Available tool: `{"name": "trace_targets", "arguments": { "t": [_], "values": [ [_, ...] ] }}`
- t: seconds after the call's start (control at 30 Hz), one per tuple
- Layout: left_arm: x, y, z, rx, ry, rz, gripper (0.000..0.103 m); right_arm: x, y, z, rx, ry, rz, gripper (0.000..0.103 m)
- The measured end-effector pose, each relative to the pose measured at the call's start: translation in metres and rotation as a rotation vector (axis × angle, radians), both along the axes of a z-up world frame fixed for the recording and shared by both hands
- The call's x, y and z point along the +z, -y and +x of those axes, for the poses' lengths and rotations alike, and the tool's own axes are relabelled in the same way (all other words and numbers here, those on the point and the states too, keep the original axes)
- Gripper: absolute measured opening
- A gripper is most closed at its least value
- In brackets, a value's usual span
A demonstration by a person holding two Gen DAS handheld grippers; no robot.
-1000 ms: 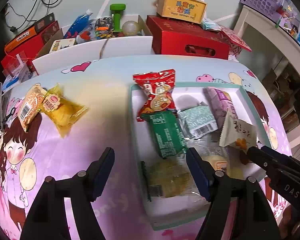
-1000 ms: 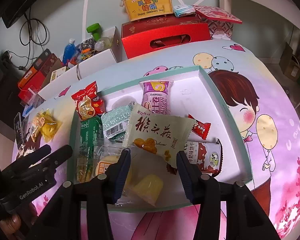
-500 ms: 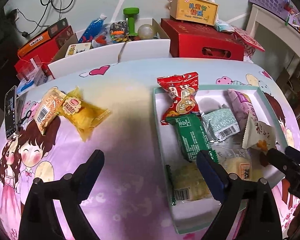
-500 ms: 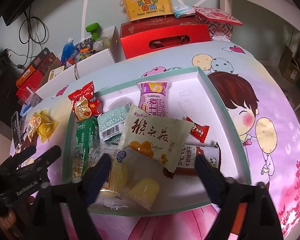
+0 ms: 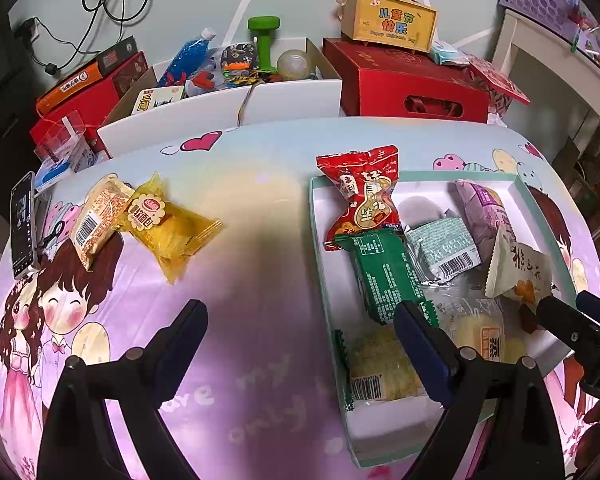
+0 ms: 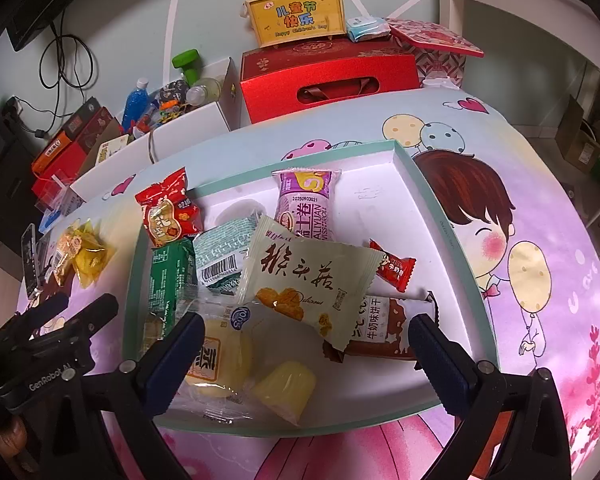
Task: Organize snacks
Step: 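Lower both items into the tray and open both grippers, then move both grippers back toward the remaining packs beside the tray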
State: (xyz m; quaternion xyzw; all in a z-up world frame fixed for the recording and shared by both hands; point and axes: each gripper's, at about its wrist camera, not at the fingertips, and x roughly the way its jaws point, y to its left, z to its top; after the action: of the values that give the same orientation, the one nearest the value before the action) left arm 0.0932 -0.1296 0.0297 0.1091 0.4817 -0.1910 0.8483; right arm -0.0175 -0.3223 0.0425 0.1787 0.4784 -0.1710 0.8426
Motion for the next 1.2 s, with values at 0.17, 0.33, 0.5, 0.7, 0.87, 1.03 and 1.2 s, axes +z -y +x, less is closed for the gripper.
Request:
{"name": "trace_targets", "arguments": {
  "t": [0.17, 0.33, 0.5, 0.7, 0.87, 1.03, 1.2],
  "values": [
    [0.000, 0.000, 0.000, 0.000, -0.001, 0.000, 0.094, -0.001, -0.001, 0.000, 0.001, -0.001, -0.001, 0.103],
    [0.001, -0.001, 0.000, 0.000, 0.000, 0.001, 0.094, -0.001, -0.002, 0.001, 0.005, -0.003, -0.002, 0.103],
    [0.005, -0.004, 0.000, -0.001, 0.009, 0.001, 0.094, -0.001, -0.004, 0.003, 0.013, 0.000, -0.007, 0.103],
    [0.012, -0.025, 0.006, 0.034, 0.027, 0.012, 0.094, 0.002, -0.015, 0.009, 0.055, 0.014, -0.011, 0.103],
    [0.018, -0.055, 0.014, 0.105, 0.042, 0.024, 0.094, 0.003, -0.030, 0.016, 0.093, 0.024, -0.013, 0.103],
    [0.021, -0.097, 0.024, 0.209, 0.052, 0.044, 0.094, 0.002, -0.051, 0.026, 0.141, 0.033, -0.007, 0.103],
    [0.019, -0.140, 0.031, 0.317, 0.048, 0.072, 0.094, -0.001, -0.077, 0.038, 0.184, 0.034, 0.000, 0.103]
  ]
}}
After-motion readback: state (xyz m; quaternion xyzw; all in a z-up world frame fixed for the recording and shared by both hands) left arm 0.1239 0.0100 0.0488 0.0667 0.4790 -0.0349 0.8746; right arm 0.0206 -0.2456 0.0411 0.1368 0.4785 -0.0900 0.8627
